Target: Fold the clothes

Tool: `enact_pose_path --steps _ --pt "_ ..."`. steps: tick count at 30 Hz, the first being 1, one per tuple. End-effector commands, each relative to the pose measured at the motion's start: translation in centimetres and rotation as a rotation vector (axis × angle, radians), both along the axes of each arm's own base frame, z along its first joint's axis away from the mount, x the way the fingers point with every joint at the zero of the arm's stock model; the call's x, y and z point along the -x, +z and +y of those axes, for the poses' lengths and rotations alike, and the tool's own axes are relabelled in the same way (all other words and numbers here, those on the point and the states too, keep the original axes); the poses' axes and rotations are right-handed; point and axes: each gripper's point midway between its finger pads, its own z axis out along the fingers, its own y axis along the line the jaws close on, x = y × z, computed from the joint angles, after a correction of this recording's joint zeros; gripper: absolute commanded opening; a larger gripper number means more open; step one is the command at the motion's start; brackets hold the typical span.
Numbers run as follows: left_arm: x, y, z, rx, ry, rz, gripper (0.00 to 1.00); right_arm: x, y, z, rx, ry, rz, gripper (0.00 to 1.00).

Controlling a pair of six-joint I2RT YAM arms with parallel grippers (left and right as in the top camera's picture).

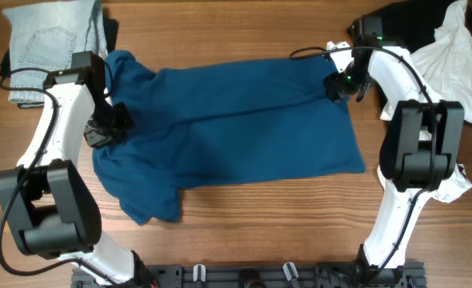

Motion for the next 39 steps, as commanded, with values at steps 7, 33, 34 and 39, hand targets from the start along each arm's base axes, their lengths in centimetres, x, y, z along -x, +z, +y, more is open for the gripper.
enact_pose_path --steps 7,33,34,39 --pt "-0.6 1.0 0.5 -0.014 0.014 -0.035 0.04 0.8 0.0 0.5 -0.036 -0.027 0.029 0.04" --pt "-5.1 8.0 1.5 -0.066 -0.023 -0.268 0.86 4.2 8.7 1.1 -0.321 -0.278 0.067 0.72" --pt "-8.1 8.8 1.9 -0.093 -0.064 -0.387 0.86 3.3 8.9 1.9 -0.335 -0.256 0.032 0.72" --pt "-16.1 7.8 2.0 -0.132 -0.272 -0.616 0.89 1.7 9.3 4.2 -0.338 -0.199 -0.030 0.71"
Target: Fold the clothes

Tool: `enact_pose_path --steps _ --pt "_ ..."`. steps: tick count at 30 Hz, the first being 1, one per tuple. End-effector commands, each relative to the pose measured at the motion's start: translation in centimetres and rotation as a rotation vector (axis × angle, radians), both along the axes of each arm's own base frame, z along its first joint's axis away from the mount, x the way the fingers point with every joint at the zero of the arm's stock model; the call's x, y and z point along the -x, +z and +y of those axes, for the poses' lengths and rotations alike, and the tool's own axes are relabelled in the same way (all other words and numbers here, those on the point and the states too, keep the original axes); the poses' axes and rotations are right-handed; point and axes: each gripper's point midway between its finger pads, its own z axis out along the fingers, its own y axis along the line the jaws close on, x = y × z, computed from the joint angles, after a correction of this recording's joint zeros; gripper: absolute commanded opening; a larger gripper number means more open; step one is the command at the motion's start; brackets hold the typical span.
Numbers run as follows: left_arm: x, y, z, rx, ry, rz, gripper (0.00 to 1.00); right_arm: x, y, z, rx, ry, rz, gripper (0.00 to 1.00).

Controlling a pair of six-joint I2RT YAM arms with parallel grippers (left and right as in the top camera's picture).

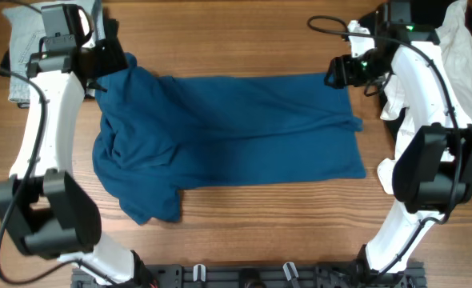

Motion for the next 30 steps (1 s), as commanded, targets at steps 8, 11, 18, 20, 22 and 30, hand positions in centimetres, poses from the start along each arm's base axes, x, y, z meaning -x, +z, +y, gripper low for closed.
enact_pose_path --steps 8,11,18,20,22,30 --pt "-4.8 -11.0 -0.1 -0.064 -0.240 0.081 0.54 -0.4 0.2 0.8 0.029 0.005 -0.019 0.69" --pt "-5.7 -10.3 0.0 -0.069 -0.229 0.040 0.17 -0.5 0.1 0.5 0.046 -0.014 -0.016 0.68" --pt "-8.6 -5.5 1.0 -0.074 -0.163 -0.080 0.13 -2.1 0.5 -1.6 0.053 -0.155 -0.057 0.66" --pt "-8.0 -5.9 1.1 -0.078 -0.156 -0.048 0.65 -2.1 0.8 -1.3 -0.003 -0.152 -0.059 0.76" --pt "-6.9 -6.4 1.6 -0.098 -0.136 0.005 1.00 -2.3 1.7 -1.5 -0.053 -0.192 -0.060 0.91" --pt "5.2 2.5 -0.2 0.087 0.111 0.186 1.00 2.2 13.5 -1.2 -0.113 -0.291 -0.172 0.99"
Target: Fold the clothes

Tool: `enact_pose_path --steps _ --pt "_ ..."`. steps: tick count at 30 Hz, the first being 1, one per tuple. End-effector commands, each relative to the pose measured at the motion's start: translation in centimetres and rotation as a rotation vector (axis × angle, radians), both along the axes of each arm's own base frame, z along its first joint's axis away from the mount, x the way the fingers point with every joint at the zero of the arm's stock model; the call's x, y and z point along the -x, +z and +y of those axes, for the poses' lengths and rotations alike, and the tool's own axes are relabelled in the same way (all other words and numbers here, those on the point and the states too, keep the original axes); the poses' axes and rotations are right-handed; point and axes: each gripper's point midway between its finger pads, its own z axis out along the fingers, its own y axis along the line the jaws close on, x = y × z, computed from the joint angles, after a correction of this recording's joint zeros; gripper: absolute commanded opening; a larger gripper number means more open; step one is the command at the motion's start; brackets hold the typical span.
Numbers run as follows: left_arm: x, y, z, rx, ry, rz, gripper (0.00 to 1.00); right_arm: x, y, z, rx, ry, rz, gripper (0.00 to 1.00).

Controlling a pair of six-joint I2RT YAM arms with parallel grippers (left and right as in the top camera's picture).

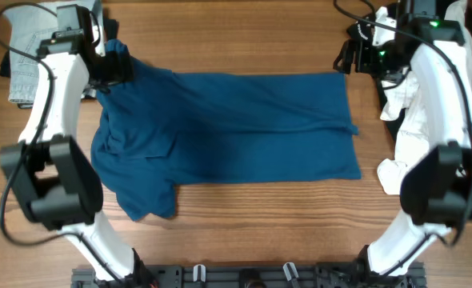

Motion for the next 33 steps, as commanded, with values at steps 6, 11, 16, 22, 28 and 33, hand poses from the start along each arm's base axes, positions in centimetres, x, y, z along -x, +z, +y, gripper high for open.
enact_pose_path --steps 6,11,16,22,28,33 --pt "17.7 13.7 -2.7 0.173 0.490 0.049 1.00 9.3 5.2 -2.5 0.007 -0.502 0.173 0.99" --pt "25.0 6.7 -4.1 0.210 0.762 0.282 0.97 10.4 0.7 -2.9 0.033 -0.557 0.266 0.98" --pt "30.4 -1.2 -6.9 0.302 0.871 0.432 0.80 10.1 -1.9 -2.8 0.031 -0.555 0.269 0.99" --pt "32.8 -6.2 -7.9 0.324 0.876 0.503 0.56 9.7 -2.4 -2.9 0.034 -0.538 0.251 0.99" --pt "31.2 -8.9 -5.0 0.183 0.872 0.414 0.75 9.5 -2.3 -2.9 0.034 -0.531 0.239 0.99" --pt "30.5 -10.7 -4.3 0.136 0.879 0.451 0.61 9.4 -2.3 -3.0 0.037 -0.533 0.237 0.99"
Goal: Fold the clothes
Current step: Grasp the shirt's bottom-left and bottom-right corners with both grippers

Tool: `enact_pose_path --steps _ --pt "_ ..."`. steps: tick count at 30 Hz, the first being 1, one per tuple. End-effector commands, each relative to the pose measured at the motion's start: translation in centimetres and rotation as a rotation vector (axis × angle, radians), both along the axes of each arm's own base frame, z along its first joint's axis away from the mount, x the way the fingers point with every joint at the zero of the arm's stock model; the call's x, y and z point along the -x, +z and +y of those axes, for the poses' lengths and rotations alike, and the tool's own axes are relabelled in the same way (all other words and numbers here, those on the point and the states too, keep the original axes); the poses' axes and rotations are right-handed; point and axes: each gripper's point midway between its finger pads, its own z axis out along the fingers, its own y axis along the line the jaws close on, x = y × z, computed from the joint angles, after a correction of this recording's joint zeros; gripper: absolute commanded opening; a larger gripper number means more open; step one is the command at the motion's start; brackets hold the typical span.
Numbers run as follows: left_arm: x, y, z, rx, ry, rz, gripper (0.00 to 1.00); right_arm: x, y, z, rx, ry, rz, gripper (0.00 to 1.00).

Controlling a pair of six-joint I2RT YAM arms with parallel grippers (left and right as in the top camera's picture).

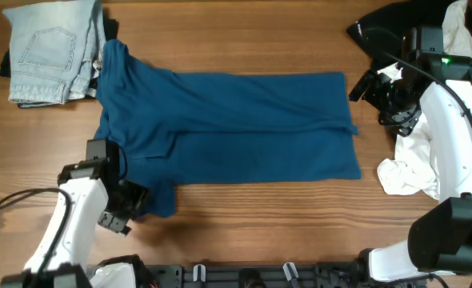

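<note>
A blue T-shirt lies spread flat across the middle of the table, its collar end at the left and its hem at the right. Its lower left sleeve is folded under near the front. My left gripper sits low at that sleeve's left edge; its fingers are dark against the cloth and hard to read. My right gripper hovers just right of the shirt's far right corner, apart from the cloth and holding nothing.
Folded light jeans lie at the far left corner on a dark garment. A black garment and white clothes are piled at the far right, more white cloth beside the right arm.
My left gripper left the shirt's far left shoulder and is now at the front left sleeve. My right gripper let go of the far right corner and sits a little right of it.
The shirt first lay skewed and rumpled with both grippers on its far edge. Then the grippers were further apart and further back, and the far edge was pulled straight. Now the shirt lies flat, the right gripper is off it and the left is at the front sleeve.
</note>
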Motion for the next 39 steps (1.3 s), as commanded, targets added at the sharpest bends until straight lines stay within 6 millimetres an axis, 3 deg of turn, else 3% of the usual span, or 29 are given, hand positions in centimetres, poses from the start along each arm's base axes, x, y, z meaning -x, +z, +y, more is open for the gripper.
enact_pose_path --steps 1,5,9,15,20,23,26,29,32,34,37,39 --pt "1.1 -1.3 0.7 -0.035 -0.001 0.089 0.59 0.0 -0.1 -0.5 0.023 0.000 0.000 0.99" --pt "1.2 -2.2 0.9 -0.044 -0.004 0.128 0.48 -0.2 0.0 -0.5 0.024 0.000 -0.009 0.99" --pt "0.8 -2.4 1.1 -0.053 -0.006 0.114 0.46 -0.2 0.0 -0.5 0.025 0.004 -0.011 0.99" --pt "-3.1 -2.9 2.0 -0.096 -0.001 -0.045 0.52 -0.4 0.0 -0.5 0.026 0.008 -0.017 0.99" --pt "-3.5 -2.9 2.8 -0.138 -0.004 -0.056 0.31 -0.5 0.0 -0.5 0.027 0.010 -0.022 0.99" --pt "-3.7 -2.9 3.1 -0.156 -0.004 -0.066 0.08 -0.5 0.0 -0.5 0.027 0.011 -0.024 0.99" --pt "-3.8 -2.8 3.1 -0.156 -0.004 -0.068 0.04 -0.5 0.0 -0.5 0.028 0.014 -0.024 0.98" --pt "-4.6 -1.0 2.0 -0.077 -0.084 -0.068 0.04 -0.4 0.0 -0.5 0.029 0.024 -0.019 0.98" --pt "-4.9 4.2 1.6 -0.046 -0.150 -0.063 0.04 -0.1 -0.1 -0.4 0.024 0.025 -0.007 0.98" --pt "-3.9 7.0 1.3 -0.035 -0.176 -0.065 0.04 0.3 -0.2 -0.4 0.021 0.025 0.011 0.98" --pt "-2.7 8.3 1.1 -0.037 -0.182 -0.080 0.04 1.7 -0.4 -0.2 0.017 0.033 0.069 0.98" --pt "-3.1 8.6 1.1 -0.046 -0.182 -0.115 0.04 3.3 -0.7 -0.1 0.009 0.034 0.133 0.99"
